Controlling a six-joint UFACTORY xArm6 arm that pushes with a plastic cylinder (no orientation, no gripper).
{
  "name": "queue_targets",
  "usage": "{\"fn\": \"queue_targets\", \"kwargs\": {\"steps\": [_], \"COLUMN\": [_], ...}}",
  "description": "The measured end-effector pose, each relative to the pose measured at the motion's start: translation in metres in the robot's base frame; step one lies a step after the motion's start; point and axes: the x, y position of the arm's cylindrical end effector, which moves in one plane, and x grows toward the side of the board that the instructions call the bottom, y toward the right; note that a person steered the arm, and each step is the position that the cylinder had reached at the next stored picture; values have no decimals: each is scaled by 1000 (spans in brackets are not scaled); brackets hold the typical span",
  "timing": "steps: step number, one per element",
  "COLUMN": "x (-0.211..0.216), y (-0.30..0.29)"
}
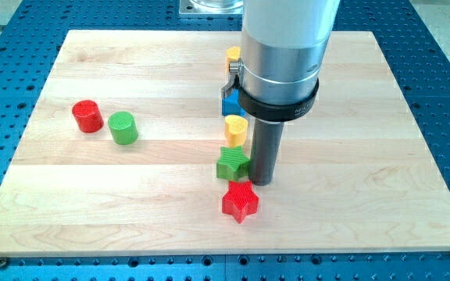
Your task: Put your hand to the top left of hexagon
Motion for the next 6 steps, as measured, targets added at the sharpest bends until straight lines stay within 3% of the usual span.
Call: {"fn": "queue_targets", "kwargs": {"steps": [2,3,6], "x": [19,-1,-293], "y": [34,40,70]}}
